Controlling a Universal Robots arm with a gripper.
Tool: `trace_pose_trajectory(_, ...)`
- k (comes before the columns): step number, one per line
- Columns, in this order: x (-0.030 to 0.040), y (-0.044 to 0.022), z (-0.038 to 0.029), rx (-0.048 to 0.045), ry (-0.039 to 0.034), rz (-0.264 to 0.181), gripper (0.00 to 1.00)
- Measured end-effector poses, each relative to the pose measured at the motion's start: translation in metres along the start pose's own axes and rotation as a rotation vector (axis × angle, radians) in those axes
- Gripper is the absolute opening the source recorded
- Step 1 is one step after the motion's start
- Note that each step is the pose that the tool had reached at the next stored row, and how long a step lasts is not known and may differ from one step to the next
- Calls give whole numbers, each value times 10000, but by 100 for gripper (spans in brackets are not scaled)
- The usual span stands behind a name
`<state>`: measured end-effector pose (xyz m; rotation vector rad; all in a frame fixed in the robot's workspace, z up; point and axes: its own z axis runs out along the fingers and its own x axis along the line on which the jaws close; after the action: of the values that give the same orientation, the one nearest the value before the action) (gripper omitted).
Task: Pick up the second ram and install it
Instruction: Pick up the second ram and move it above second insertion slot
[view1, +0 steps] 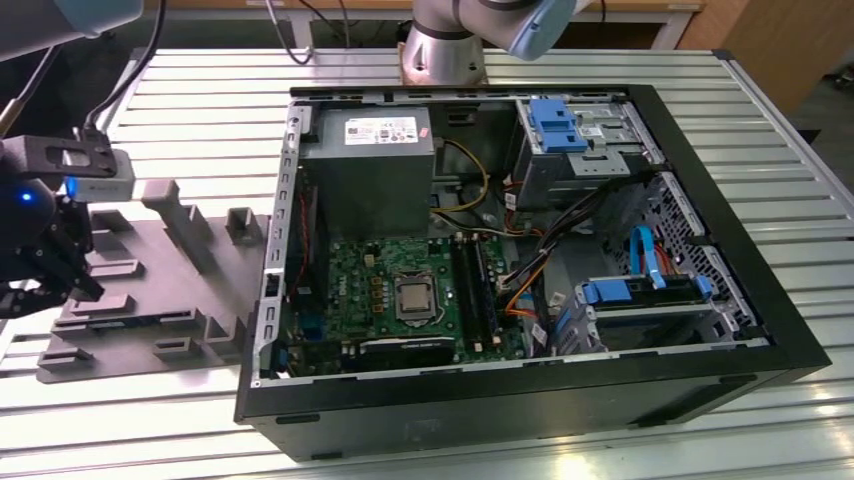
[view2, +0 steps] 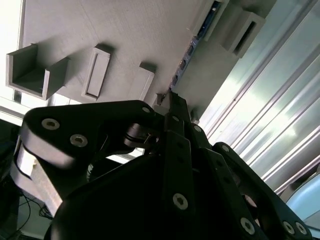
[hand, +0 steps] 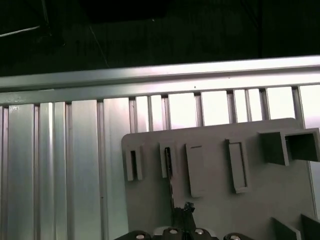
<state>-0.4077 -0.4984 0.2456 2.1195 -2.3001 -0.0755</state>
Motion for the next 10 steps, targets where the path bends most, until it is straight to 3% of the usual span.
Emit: trace_pose_trajectory(10, 32, -20, 75, -20, 7, -125, 11)
